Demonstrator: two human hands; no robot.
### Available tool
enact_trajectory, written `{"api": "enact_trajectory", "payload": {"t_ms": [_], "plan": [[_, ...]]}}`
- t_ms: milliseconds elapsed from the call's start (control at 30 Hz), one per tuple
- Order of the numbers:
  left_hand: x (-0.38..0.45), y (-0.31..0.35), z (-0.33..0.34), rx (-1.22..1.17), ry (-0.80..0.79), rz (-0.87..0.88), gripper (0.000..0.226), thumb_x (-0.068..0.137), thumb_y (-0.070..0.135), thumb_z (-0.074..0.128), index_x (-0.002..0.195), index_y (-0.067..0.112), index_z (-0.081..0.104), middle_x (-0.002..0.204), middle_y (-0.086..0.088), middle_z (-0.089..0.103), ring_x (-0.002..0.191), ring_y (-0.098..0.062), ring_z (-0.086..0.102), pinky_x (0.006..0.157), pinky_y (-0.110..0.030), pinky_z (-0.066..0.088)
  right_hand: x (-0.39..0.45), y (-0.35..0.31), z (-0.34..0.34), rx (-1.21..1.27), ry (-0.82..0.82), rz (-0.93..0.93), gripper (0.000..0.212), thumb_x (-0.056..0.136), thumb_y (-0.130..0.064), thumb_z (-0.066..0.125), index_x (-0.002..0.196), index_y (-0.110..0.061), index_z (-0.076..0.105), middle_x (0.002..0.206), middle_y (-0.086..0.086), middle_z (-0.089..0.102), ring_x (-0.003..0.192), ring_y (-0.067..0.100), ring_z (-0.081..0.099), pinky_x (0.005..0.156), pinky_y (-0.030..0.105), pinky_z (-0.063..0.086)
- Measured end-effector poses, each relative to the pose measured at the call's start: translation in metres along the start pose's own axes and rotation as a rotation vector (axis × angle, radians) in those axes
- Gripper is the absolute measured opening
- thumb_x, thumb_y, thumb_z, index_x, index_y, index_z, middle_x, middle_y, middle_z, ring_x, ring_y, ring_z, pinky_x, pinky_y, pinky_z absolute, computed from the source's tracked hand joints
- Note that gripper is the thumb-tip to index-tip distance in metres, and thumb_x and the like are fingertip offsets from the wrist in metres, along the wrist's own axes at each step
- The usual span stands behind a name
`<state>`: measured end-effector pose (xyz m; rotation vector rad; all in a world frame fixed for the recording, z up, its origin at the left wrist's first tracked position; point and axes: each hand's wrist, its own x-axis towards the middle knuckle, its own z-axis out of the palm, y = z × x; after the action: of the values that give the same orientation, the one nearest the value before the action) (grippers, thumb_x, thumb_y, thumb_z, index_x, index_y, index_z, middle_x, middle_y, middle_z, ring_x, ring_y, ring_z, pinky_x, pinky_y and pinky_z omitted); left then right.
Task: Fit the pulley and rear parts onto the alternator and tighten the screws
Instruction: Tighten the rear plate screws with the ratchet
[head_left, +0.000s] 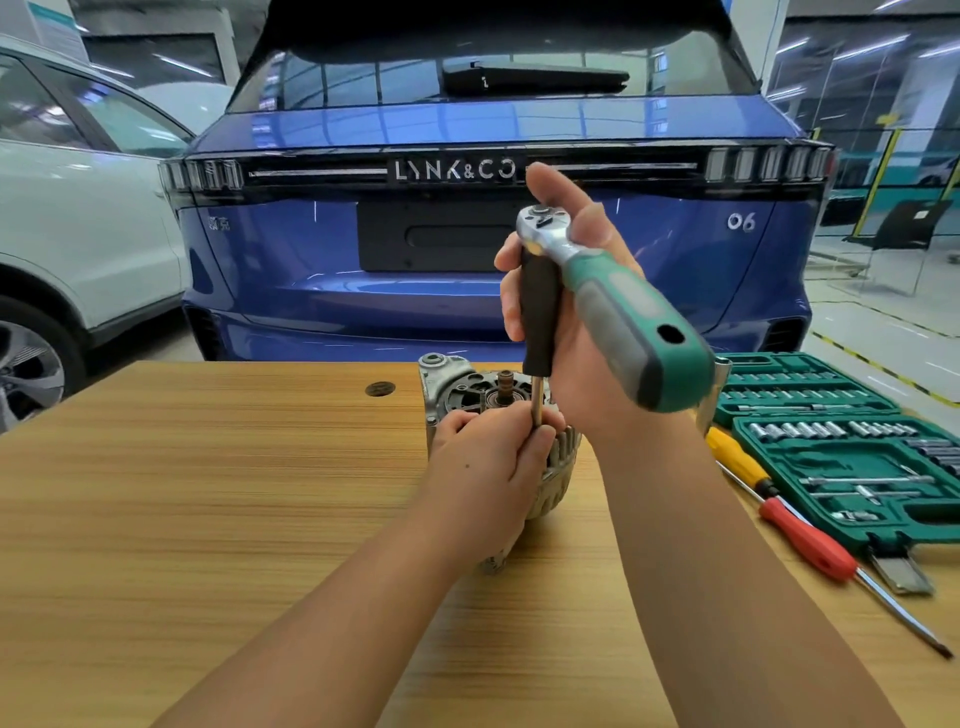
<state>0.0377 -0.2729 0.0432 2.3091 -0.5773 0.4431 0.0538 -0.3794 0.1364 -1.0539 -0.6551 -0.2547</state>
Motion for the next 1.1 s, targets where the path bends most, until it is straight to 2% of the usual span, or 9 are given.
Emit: {"api": "enact_trajectory", "payload": {"t_ms": [167,300,400,467,633,733,900,967,1100], "plan": [[0.001,0.001,0.001,0.005,-0.011,0.002,0.040,0.107,0.030,0.035,0.084,0.062,0.043,0.078,0.035,0.055,0.085,0.017,0.045,0.111,-0.041,0.024,-0.011,0.004,0.006,-0.168,0.163,-0.131,0.045,0.092,-0.032,0.065,0.131,-0.014,0.051,0.074,-0.003,0.062,0.062,0.012,0.052,0.056,0.026,0.046],[-0.001,-0.001,0.002,0.028,-0.016,0.022,0.028,0.108,0.032,0.032,0.091,0.046,0.050,0.072,0.026,0.049,0.082,0.008,0.047,0.112,-0.043,0.024,-0.009,0.003,0.008,-0.321,0.334,-0.153,0.019,0.090,-0.029,0.073,0.086,-0.013,0.065,0.059,-0.003,0.049,0.051,0.013,0.040,0.047,0.022,0.038],[0.001,0.000,-0.001,0.034,-0.041,-0.007,0.031,0.108,0.034,0.032,0.083,0.050,0.043,0.076,0.026,0.049,0.085,0.007,0.047,0.113,-0.043,0.023,-0.008,-0.001,0.000,-0.207,0.192,-0.050,0.012,0.090,-0.025,0.070,0.093,-0.016,0.063,0.065,-0.005,0.054,0.056,0.011,0.046,0.054,0.024,0.042],[0.002,0.000,-0.001,0.028,-0.032,-0.013,0.033,0.108,0.033,0.033,0.082,0.050,0.042,0.077,0.025,0.050,0.087,0.010,0.047,0.113,-0.042,0.023,-0.008,0.001,-0.003,-0.100,0.070,-0.007,0.020,0.088,-0.017,0.069,0.106,-0.022,0.061,0.073,-0.007,0.059,0.065,0.011,0.051,0.061,0.025,0.044],[0.000,-0.004,0.000,0.000,-0.033,-0.022,0.025,0.108,0.033,0.032,0.095,0.040,0.052,0.075,0.019,0.051,0.090,0.023,0.038,0.112,-0.039,0.024,-0.010,0.014,0.005,-0.184,0.112,-0.225,0.040,0.095,0.001,0.061,0.122,-0.028,0.056,0.089,0.002,0.064,0.069,0.013,0.055,0.061,0.026,0.049],[0.000,-0.003,0.000,-0.005,-0.035,-0.013,0.026,0.108,0.032,0.034,0.088,0.042,0.047,0.077,0.021,0.053,0.093,0.031,0.031,0.108,-0.037,0.025,-0.011,0.014,0.007,-0.208,0.042,-0.282,0.042,0.095,0.005,0.055,0.124,-0.027,0.056,0.091,0.007,0.055,0.070,0.014,0.049,0.060,0.028,0.047],[0.000,-0.004,0.003,0.026,-0.007,-0.008,0.028,0.108,0.033,0.035,0.082,0.042,0.044,0.073,0.019,0.052,0.083,0.011,0.046,0.110,-0.039,0.026,-0.011,0.008,0.005,-0.035,-0.002,-0.175,0.042,0.091,-0.005,0.039,0.118,-0.024,0.064,0.101,0.020,0.051,0.071,0.024,0.047,0.057,0.025,0.045],[0.000,-0.003,0.004,0.010,0.005,-0.024,0.031,0.107,0.035,0.036,0.079,0.046,0.042,0.074,0.019,0.052,0.084,0.011,0.047,0.108,-0.038,0.027,-0.010,0.005,0.004,0.041,-0.043,-0.108,0.040,0.093,-0.014,0.035,0.122,-0.021,0.062,0.105,0.023,0.047,0.072,0.024,0.050,0.059,0.024,0.048],[0.000,-0.002,0.003,0.019,0.012,-0.017,0.032,0.107,0.034,0.035,0.080,0.049,0.042,0.075,0.022,0.052,0.088,0.013,0.046,0.111,-0.039,0.024,-0.010,0.002,0.002,-0.041,0.014,-0.074,0.034,0.092,-0.029,0.054,0.125,-0.022,0.058,0.091,0.016,0.056,0.070,0.021,0.051,0.064,0.027,0.049]]}}
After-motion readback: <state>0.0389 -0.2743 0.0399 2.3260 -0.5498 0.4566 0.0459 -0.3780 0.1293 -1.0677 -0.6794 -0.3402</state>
